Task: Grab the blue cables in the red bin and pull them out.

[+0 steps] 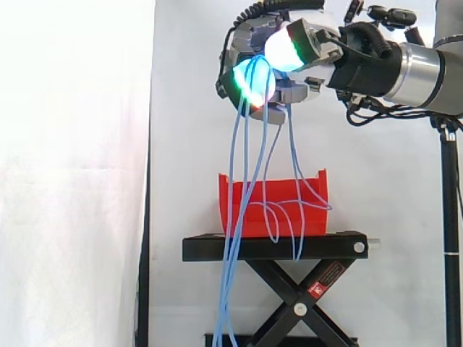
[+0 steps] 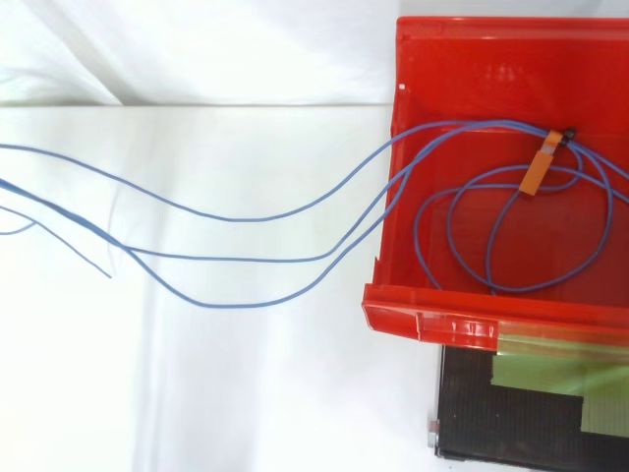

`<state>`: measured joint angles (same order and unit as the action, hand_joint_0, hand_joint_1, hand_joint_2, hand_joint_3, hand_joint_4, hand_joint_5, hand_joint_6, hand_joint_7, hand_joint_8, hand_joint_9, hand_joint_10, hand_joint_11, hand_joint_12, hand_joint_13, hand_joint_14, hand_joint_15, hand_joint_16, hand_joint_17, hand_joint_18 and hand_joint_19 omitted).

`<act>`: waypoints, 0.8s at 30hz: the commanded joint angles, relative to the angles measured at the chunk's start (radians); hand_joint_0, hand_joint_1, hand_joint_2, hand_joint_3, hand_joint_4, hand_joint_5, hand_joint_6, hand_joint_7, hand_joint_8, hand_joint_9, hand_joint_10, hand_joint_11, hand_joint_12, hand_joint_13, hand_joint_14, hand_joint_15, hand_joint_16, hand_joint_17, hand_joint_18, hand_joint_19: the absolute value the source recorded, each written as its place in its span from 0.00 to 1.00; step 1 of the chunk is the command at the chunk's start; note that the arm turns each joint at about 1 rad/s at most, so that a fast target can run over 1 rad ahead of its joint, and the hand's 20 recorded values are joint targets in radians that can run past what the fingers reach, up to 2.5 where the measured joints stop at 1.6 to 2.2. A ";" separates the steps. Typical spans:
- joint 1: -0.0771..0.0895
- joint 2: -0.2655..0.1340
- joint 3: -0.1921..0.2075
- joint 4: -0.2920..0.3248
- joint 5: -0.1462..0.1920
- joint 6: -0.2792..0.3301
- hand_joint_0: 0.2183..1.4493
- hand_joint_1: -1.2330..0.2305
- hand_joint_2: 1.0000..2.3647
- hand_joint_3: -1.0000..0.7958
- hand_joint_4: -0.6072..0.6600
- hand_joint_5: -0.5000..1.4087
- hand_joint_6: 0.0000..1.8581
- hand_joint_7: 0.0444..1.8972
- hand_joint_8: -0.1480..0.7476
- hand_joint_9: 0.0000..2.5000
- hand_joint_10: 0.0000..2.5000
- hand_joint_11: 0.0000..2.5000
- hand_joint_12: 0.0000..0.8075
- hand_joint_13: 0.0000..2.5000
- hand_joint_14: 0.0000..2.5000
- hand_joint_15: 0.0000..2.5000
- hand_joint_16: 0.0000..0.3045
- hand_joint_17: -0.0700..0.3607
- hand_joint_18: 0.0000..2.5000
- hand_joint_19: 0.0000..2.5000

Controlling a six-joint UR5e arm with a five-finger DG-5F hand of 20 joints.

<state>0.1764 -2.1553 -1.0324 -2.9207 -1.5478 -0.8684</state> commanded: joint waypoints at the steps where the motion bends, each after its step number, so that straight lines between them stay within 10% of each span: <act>1: 0.000 0.000 0.000 0.000 0.000 -0.001 0.41 0.28 0.00 0.00 0.53 0.65 0.32 0.23 0.60 0.10 1.00 0.15 0.58 0.43 1.00 0.18 0.21 0.50 0.53 0.49; 24: 0.000 0.000 0.000 -0.006 -0.037 -0.085 0.51 0.19 0.00 0.00 0.51 0.61 0.40 0.19 0.55 0.10 1.00 0.15 0.52 0.40 1.00 0.18 0.17 0.44 0.50 0.53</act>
<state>0.1786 -2.1548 -1.0324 -2.9281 -1.5650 -0.9009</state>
